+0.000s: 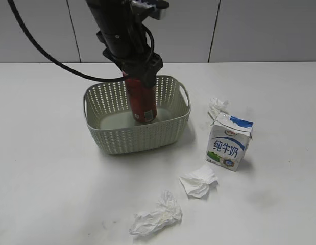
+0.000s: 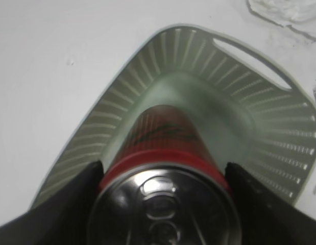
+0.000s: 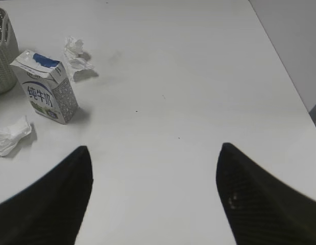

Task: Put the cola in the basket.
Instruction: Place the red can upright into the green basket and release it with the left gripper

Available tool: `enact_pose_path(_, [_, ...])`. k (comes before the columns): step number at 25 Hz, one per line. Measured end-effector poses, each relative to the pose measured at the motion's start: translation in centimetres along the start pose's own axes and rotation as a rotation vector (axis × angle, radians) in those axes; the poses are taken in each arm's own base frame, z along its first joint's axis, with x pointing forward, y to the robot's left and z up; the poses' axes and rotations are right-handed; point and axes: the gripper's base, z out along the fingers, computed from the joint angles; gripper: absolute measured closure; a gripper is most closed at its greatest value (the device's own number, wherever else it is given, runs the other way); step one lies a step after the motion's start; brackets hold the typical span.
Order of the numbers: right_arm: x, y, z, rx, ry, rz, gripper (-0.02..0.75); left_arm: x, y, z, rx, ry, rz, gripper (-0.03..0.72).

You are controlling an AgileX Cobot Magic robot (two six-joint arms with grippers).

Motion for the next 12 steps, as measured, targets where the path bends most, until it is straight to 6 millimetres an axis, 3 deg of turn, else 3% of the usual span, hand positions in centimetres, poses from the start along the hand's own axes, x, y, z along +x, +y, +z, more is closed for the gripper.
enact_pose_path(5, [0.0, 0.0, 0.0, 0.0, 0.0, 0.0, 0.167, 0.3, 0.1, 2.6, 0.009, 0.047, 0.002, 0.159])
enact_pose_path(12, [0.0, 0.0, 0.0, 0.0, 0.0, 0.0, 0.167, 0.2, 0.1, 2.7, 0.009, 0.043, 0.004, 0.159])
